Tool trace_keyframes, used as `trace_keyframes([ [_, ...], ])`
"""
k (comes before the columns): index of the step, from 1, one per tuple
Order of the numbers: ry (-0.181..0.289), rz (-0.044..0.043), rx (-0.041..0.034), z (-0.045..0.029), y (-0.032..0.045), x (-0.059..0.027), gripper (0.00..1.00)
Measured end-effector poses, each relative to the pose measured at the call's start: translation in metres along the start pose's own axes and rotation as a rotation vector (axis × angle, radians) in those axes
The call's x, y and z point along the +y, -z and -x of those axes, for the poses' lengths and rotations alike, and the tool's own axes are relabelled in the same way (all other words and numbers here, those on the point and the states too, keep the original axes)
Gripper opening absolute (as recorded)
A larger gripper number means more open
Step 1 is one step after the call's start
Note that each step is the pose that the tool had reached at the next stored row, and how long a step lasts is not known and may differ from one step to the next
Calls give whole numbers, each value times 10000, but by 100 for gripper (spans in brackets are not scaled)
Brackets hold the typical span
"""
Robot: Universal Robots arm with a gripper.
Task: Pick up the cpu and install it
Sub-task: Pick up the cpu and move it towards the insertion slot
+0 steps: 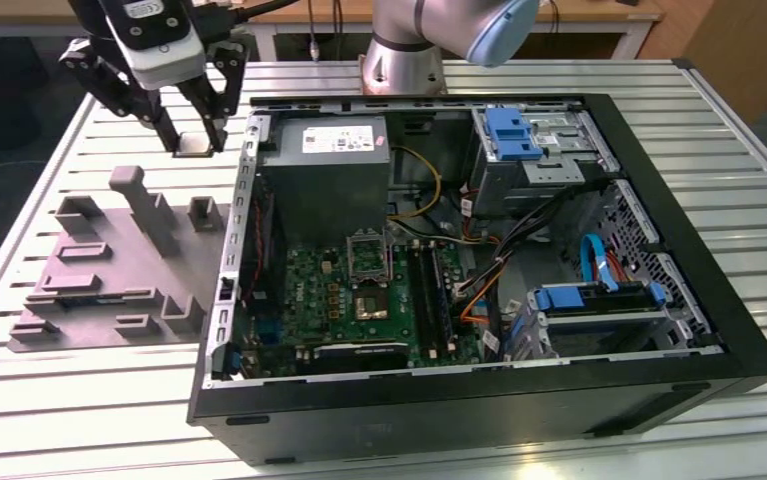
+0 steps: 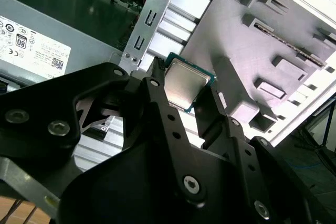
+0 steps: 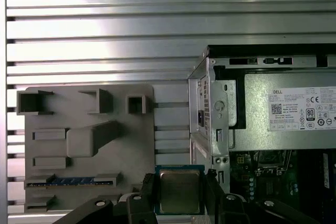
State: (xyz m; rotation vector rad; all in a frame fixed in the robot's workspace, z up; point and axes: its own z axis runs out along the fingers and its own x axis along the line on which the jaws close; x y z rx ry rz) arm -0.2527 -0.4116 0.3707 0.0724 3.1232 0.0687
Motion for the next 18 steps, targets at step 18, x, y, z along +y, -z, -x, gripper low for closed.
trace_keyframes([
  [18,0,0,0,113,-6,5,47],
])
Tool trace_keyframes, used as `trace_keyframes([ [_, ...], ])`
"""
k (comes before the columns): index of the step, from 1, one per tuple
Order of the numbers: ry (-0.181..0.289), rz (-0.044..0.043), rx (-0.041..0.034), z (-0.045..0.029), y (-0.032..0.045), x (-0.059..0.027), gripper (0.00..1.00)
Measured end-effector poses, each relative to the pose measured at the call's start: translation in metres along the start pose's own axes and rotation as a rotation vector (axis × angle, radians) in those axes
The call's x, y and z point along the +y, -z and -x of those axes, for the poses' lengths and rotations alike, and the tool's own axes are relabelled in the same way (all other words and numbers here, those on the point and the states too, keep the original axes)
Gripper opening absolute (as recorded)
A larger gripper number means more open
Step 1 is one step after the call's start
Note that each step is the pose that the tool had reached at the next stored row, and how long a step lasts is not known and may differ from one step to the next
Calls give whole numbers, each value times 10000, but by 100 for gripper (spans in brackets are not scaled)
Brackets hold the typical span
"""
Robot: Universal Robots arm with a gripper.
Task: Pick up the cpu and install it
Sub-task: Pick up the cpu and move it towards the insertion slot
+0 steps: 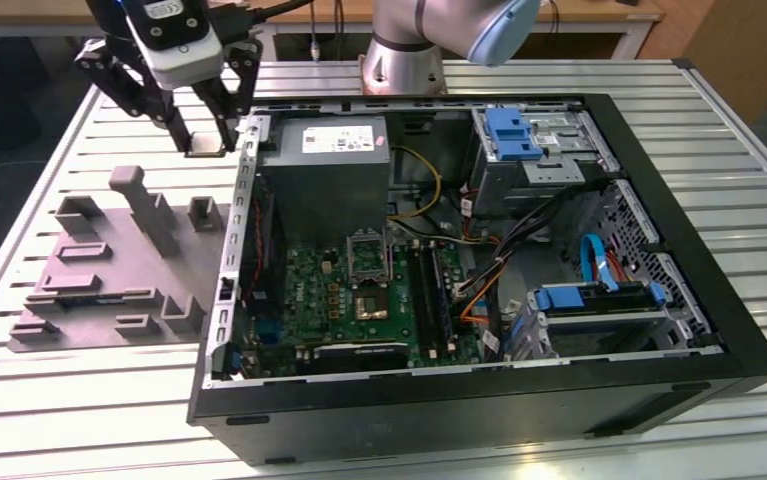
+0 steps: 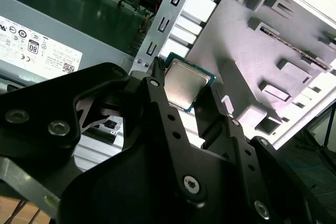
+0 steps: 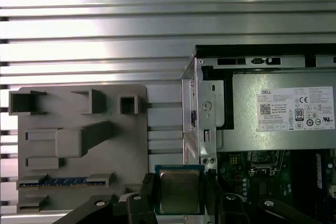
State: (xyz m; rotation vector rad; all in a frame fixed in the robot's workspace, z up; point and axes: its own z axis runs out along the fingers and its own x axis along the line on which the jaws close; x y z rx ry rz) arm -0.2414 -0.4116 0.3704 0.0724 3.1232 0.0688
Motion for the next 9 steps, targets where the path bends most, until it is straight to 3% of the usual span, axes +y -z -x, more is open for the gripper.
trace_keyframes([
  [9,0,0,0,54,-3,2,47],
])
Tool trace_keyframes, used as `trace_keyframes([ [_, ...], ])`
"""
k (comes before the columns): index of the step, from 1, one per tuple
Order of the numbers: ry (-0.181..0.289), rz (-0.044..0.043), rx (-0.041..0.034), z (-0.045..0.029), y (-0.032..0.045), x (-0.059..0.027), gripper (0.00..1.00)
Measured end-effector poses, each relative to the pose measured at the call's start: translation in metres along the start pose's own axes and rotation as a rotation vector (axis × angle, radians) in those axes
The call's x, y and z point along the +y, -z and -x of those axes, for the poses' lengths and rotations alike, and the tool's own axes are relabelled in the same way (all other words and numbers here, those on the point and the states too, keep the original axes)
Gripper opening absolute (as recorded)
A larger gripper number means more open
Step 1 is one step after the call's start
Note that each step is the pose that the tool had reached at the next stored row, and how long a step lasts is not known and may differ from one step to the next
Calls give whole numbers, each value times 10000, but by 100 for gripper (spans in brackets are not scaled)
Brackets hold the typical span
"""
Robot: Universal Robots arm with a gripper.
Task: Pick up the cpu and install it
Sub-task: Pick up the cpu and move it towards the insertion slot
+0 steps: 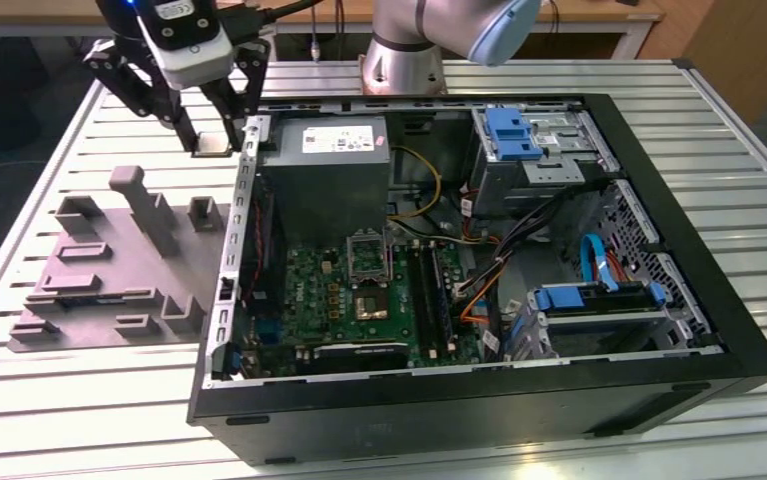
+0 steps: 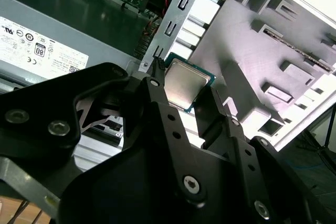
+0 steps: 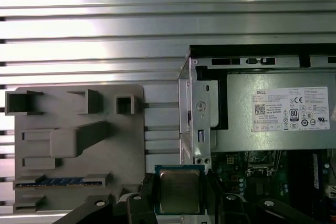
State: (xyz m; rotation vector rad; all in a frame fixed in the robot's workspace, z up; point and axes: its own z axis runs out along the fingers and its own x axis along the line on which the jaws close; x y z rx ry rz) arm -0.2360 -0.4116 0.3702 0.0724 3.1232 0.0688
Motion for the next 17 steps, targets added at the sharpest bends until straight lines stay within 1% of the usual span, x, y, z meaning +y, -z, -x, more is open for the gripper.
trace_keyframes([
  [17,0,1,-1,103,-5,5,47],
])
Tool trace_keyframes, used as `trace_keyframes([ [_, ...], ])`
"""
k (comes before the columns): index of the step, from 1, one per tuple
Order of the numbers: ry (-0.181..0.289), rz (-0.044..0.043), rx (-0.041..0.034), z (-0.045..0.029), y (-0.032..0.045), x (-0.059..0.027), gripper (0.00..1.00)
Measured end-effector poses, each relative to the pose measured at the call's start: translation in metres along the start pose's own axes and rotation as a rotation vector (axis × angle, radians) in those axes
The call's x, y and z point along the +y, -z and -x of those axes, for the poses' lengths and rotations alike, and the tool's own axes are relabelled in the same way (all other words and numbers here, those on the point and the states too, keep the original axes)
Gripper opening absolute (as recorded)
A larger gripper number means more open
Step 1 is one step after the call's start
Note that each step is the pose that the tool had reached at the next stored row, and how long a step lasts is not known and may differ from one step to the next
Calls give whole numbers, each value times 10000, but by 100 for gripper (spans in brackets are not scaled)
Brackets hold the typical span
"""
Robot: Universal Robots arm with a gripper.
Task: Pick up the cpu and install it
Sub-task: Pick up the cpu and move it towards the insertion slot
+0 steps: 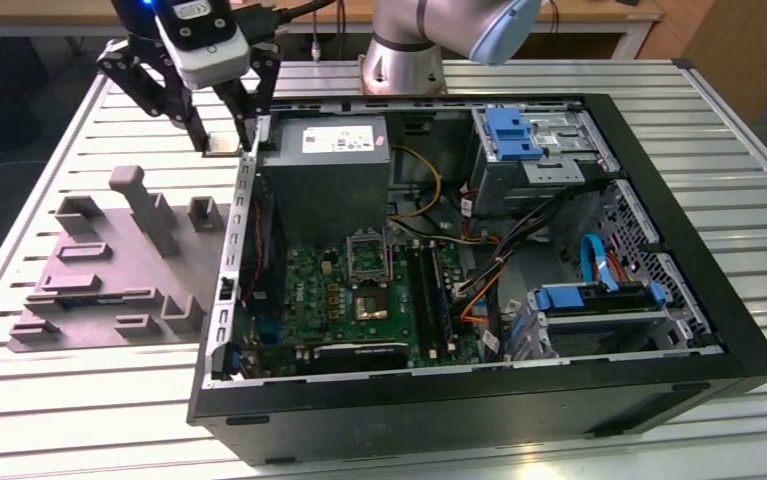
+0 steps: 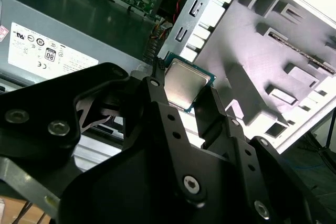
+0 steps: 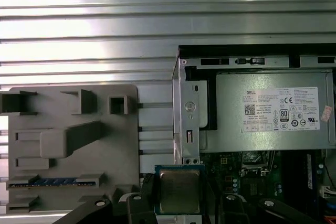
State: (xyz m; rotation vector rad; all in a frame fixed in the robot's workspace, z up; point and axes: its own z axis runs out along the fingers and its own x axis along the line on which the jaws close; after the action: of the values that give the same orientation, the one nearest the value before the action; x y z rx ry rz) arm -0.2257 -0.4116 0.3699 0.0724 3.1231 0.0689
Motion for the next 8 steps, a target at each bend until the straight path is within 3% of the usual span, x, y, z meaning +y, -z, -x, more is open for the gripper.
trace_keyframes([
  [8,0,-2,1,48,-2,2,47],
])
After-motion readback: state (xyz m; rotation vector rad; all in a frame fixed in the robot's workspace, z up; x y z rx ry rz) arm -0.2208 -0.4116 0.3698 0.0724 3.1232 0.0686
